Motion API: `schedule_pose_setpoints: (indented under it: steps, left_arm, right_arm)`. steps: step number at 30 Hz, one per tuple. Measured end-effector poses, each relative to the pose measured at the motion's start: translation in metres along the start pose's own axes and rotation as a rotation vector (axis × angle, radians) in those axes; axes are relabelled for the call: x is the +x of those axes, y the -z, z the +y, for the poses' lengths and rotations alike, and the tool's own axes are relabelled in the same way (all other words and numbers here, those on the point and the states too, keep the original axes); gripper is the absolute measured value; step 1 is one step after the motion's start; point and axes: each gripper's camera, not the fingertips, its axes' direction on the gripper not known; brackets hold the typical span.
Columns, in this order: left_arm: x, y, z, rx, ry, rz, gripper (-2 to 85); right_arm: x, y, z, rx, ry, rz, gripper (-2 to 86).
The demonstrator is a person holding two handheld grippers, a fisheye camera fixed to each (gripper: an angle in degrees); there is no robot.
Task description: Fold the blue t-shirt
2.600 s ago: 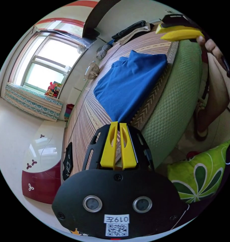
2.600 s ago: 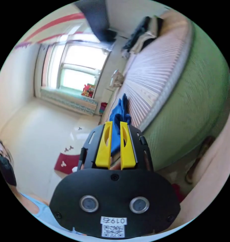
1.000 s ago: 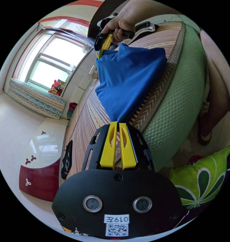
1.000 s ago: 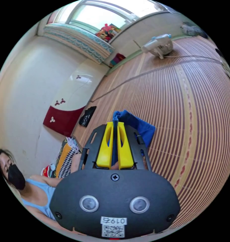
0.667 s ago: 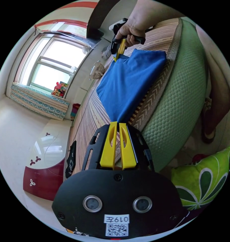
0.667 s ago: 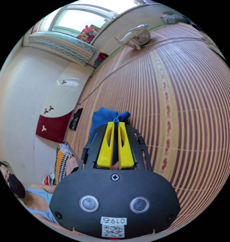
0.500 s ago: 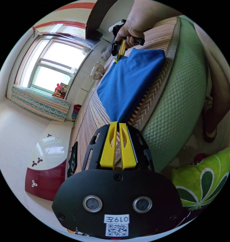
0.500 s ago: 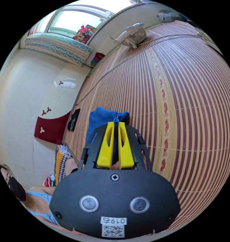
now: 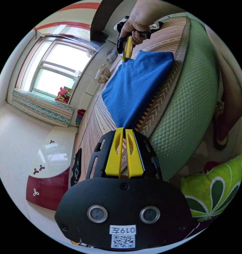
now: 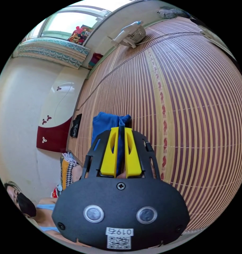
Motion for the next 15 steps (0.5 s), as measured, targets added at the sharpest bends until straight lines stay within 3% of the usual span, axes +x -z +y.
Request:
schedule_pose_setpoints:
  steps: [6,15]
  left_arm:
    - [0.000,-0.001,-0.003,0.000,-0.002,-0.004,1.1]
    - [0.002,-0.003,-0.005,0.003,-0.006,-0.013,1.2]
  right_arm:
    - [-0.015,-0.020,0.013,0.003,0.017,-0.058,7.9]
    - [-0.079,-0.063,0.034,0.014,0.138,0.243,-0.4]
